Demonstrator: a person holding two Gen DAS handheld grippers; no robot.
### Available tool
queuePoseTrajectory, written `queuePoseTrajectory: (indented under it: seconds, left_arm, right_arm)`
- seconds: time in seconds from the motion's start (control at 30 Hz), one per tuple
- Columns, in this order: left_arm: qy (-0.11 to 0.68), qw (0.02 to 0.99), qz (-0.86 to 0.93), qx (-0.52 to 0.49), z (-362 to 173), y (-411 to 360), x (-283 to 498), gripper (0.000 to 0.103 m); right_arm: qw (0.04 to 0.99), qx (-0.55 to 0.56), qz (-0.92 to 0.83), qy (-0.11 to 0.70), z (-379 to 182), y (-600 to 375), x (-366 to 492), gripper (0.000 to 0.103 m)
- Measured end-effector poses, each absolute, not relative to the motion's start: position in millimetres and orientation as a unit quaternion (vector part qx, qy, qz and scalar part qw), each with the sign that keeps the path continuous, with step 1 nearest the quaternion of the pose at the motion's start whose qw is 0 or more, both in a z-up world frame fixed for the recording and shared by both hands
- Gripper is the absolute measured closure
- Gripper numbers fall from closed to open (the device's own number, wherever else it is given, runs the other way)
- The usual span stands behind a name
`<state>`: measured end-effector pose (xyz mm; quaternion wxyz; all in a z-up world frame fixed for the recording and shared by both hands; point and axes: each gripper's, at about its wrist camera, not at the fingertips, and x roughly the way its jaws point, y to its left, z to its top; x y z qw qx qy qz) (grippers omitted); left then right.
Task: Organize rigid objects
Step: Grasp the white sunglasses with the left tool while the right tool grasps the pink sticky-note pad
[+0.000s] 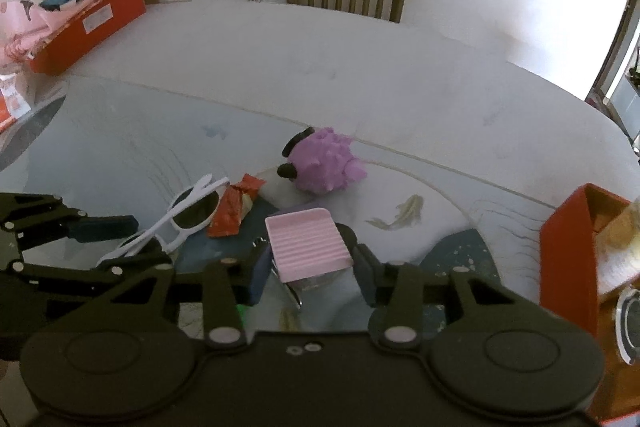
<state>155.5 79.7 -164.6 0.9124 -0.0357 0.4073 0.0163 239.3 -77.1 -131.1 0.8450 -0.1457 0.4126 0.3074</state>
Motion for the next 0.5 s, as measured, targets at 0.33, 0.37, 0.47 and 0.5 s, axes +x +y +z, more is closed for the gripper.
queuePoseTrajectory:
  seconds: [0.33,0.37,0.47,0.5]
  left_arm:
    - [0.404,0.913,0.029,-0.054,-146,84,150,0.096]
    - [0.401,0.914,0.03,-0.054,-144,84,149,0.096]
    - [0.396,0.916,0.034,-0.052,-139,83,147,0.097]
    - [0.396,0.916,0.036,-0.053,-138,83,147,0.097]
  right_arm:
    - [0.856,-0.116,0.3,0.404,-105,-108,216,0.06]
    - [0.857,-0.111,0.3,0.404,-103,-112,213,0.06]
    - [0.862,-0.1,0.296,0.399,-97,-126,205,0.06]
    - [0.863,-0.096,0.295,0.398,-95,-130,202,0.06]
